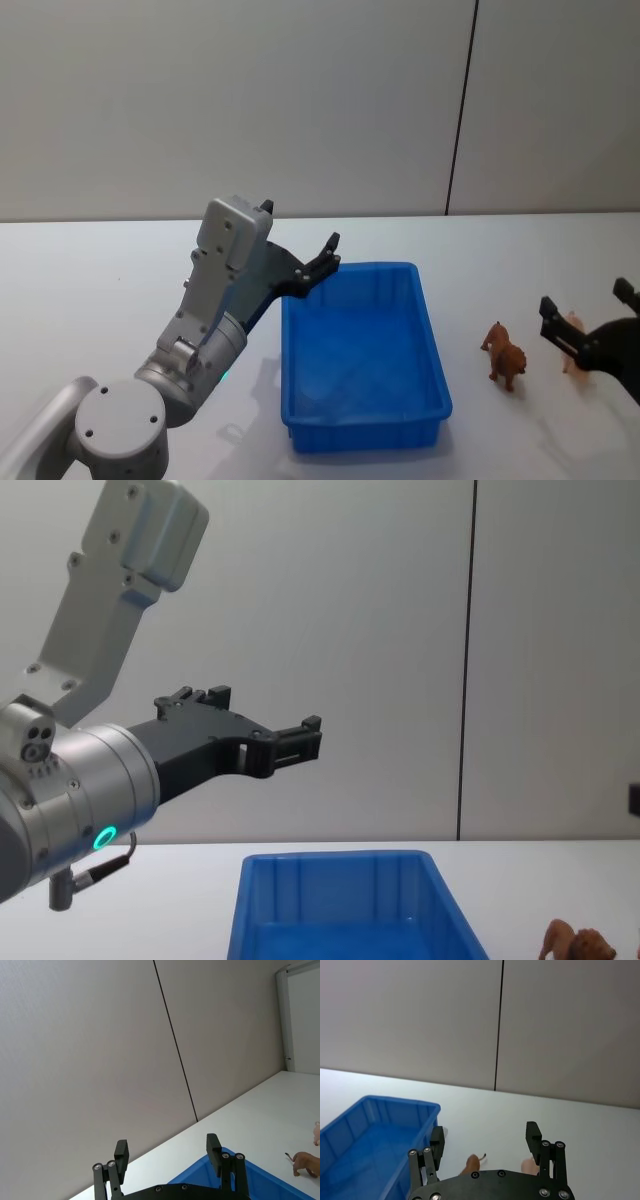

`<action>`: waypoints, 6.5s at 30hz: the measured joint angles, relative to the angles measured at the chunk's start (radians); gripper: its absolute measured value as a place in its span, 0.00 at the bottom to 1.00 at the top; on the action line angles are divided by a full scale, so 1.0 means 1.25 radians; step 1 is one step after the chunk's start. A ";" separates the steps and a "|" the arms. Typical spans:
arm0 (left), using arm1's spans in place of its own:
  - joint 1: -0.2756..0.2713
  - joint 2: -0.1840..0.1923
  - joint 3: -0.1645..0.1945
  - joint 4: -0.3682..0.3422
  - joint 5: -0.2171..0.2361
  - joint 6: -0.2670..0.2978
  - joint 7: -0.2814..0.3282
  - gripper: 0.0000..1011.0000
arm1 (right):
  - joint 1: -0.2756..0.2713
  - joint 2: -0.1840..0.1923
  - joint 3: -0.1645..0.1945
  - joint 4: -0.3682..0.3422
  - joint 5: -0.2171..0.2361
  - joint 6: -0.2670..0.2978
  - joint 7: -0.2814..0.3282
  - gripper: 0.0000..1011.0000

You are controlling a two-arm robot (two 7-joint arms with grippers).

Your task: Pick up the two dolls from the table and place them into the box.

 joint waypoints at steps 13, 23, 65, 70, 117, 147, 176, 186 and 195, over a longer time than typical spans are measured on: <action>0.000 0.000 0.000 0.000 0.000 0.000 0.000 0.99 | 0.021 0.007 0.008 0.021 0.006 0.111 0.022 0.99; 0.000 0.000 0.000 0.000 0.000 0.000 0.000 0.99 | 0.077 -0.016 -0.003 0.068 -0.012 0.207 0.061 0.99; 0.000 0.000 0.000 0.000 0.000 0.000 0.000 0.99 | 0.218 -0.114 -0.056 0.231 -0.092 0.352 0.119 0.99; 0.000 0.000 0.000 0.000 0.000 0.000 0.000 0.99 | 0.226 -0.120 -0.059 0.241 -0.101 0.358 0.119 0.99; 0.000 0.000 0.000 0.000 0.000 0.000 0.000 0.99 | 0.240 -0.128 -0.062 0.242 -0.146 0.301 0.108 0.40; 0.000 0.000 0.000 0.000 0.000 0.000 0.000 0.99 | 0.305 -0.153 -0.064 0.187 -0.125 0.161 0.233 0.40; 0.000 0.000 0.000 0.000 0.000 0.000 0.000 0.99 | 0.357 -0.196 -0.089 0.226 0.000 0.399 0.318 0.62; 0.000 0.000 0.000 0.000 0.000 0.000 0.000 0.99 | 0.363 -0.201 -0.094 0.238 0.008 0.440 0.319 0.90; 0.000 0.000 0.000 0.000 0.000 0.000 0.000 0.99 | 0.365 -0.200 -0.095 0.239 0.012 0.442 0.318 0.99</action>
